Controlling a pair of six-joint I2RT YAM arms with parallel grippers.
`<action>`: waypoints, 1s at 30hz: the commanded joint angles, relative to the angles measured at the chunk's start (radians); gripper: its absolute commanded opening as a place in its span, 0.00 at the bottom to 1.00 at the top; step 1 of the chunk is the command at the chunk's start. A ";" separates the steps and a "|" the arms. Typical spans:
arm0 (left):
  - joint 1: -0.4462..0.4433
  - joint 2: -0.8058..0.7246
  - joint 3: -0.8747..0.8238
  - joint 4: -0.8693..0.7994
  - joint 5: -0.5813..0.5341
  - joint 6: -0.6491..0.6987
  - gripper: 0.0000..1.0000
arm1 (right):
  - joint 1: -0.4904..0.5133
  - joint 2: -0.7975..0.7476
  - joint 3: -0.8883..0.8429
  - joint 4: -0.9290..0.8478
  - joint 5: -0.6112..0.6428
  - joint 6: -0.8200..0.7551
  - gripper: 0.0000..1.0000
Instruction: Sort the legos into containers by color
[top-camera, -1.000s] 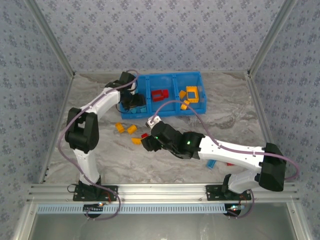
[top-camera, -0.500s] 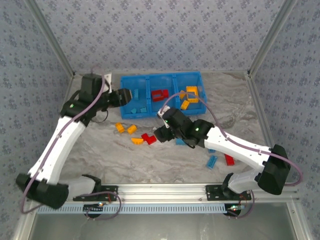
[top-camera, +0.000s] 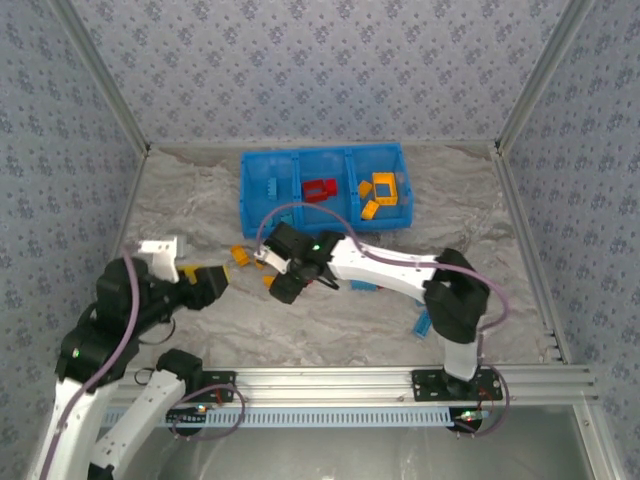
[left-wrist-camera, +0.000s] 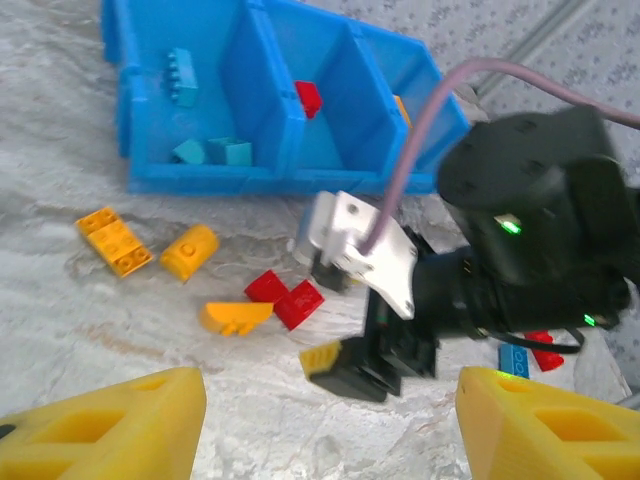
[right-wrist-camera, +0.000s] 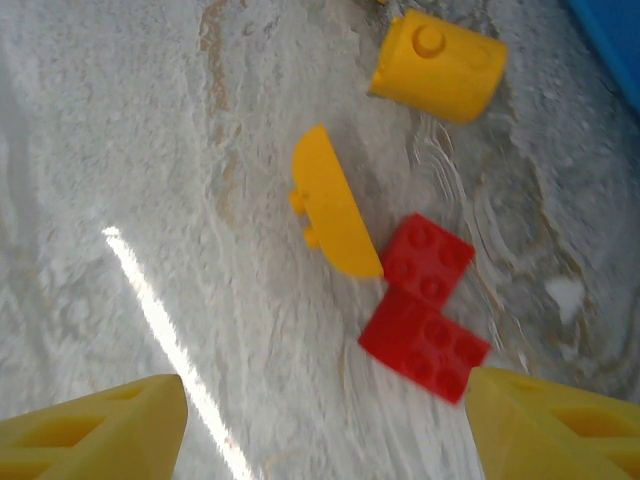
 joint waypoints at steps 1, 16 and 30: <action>-0.003 -0.066 -0.038 -0.102 -0.075 -0.070 0.68 | 0.008 0.109 0.124 -0.095 -0.003 -0.079 0.76; -0.003 -0.068 -0.057 -0.088 -0.067 -0.104 0.67 | 0.009 0.347 0.321 -0.135 0.055 -0.107 0.70; -0.003 -0.055 -0.077 -0.066 -0.041 -0.104 0.67 | 0.010 0.367 0.346 -0.125 0.007 -0.075 0.38</action>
